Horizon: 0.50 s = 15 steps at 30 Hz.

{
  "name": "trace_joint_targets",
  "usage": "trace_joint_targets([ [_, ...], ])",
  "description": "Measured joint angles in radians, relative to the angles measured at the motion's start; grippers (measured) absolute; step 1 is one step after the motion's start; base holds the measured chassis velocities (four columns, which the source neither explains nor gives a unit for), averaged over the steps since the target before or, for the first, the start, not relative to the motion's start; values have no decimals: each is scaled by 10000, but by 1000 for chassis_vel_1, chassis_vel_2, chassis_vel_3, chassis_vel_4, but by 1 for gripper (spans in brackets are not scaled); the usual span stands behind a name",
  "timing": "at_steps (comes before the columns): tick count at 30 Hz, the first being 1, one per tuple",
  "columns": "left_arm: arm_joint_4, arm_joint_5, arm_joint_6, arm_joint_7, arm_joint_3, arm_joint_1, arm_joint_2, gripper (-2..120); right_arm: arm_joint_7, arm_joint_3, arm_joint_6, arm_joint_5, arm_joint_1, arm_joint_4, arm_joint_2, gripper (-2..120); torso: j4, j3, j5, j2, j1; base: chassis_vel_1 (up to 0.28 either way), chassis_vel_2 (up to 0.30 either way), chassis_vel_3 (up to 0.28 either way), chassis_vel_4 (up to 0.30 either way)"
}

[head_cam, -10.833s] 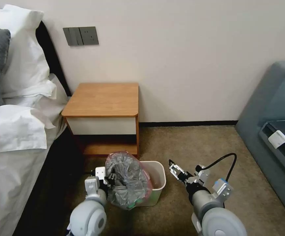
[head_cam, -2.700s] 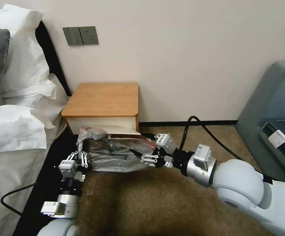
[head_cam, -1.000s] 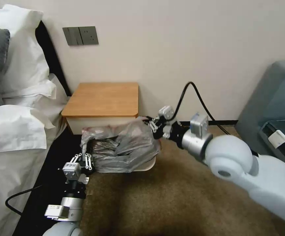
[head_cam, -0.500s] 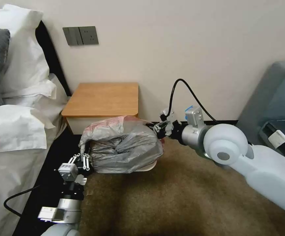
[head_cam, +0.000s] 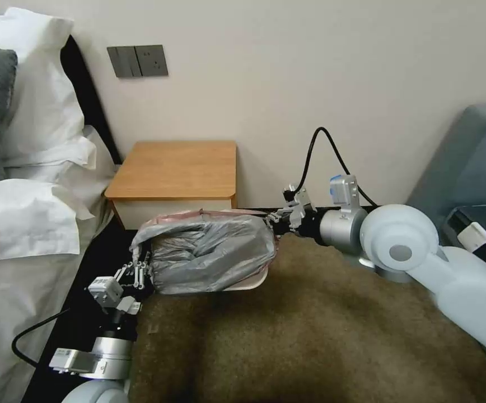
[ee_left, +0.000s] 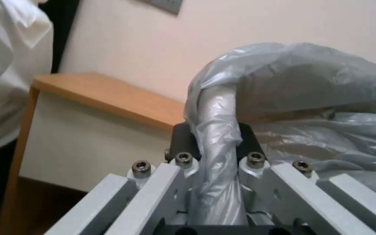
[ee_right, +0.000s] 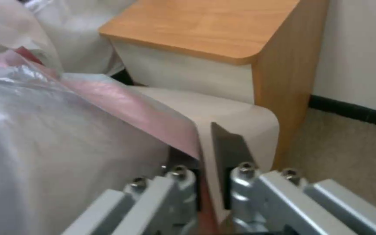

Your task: Pick up the garbage bag from the table and place it over the trash can.

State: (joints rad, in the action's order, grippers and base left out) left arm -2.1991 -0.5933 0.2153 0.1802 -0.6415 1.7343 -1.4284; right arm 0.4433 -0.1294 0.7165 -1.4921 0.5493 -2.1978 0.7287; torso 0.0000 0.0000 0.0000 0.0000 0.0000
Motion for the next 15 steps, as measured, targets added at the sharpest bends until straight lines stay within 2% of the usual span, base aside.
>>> trace_joint_targets([
  [1,0,0,0,0,0,0,0,7,0,0,0,0,0,0,0,10,0,0,0,0,0,0,0,0,0],
  [4,18,-204,-158,-68,-36,-34,16,7,605,278,-348,-86,330,-278,-5,25,0,0,0,0,0,0,0,0,0],
  [5,18,-204,-158,-68,-36,-34,16,7,605,278,-348,-86,330,-278,-5,25,0,0,0,0,0,0,0,0,0],
  [8,36,-394,-333,-248,-29,-70,11,7,763,546,-491,-171,635,-496,-134,39,0,0,0,0,0,0,0,0,0],
  [9,36,-394,-333,-248,-29,-70,11,7,763,546,-491,-171,635,-496,-134,39,0,0,0,0,0,0,0,0,0],
  [10,52,-440,-377,-357,-20,-96,-4,7,792,636,-545,-144,825,-642,-206,46,0,0,0,0,0,0,0,0,0],
  [12,57,-446,-409,-430,-13,-110,-21,7,863,682,-607,-47,1059,-854,-254,55,0,0,1,0,0,0,0,0,0],
  [14,57,-446,-417,-447,-10,-113,-24,7,885,698,-626,-1,1138,-922,-266,57,0,0,0,0,0,0,0,0,0],
  [15,53,-446,-427,-479,-6,-114,-28,7,947,728,-665,161,1352,-1074,-294,64,0,0,0,0,1,0,0,0,0],
])
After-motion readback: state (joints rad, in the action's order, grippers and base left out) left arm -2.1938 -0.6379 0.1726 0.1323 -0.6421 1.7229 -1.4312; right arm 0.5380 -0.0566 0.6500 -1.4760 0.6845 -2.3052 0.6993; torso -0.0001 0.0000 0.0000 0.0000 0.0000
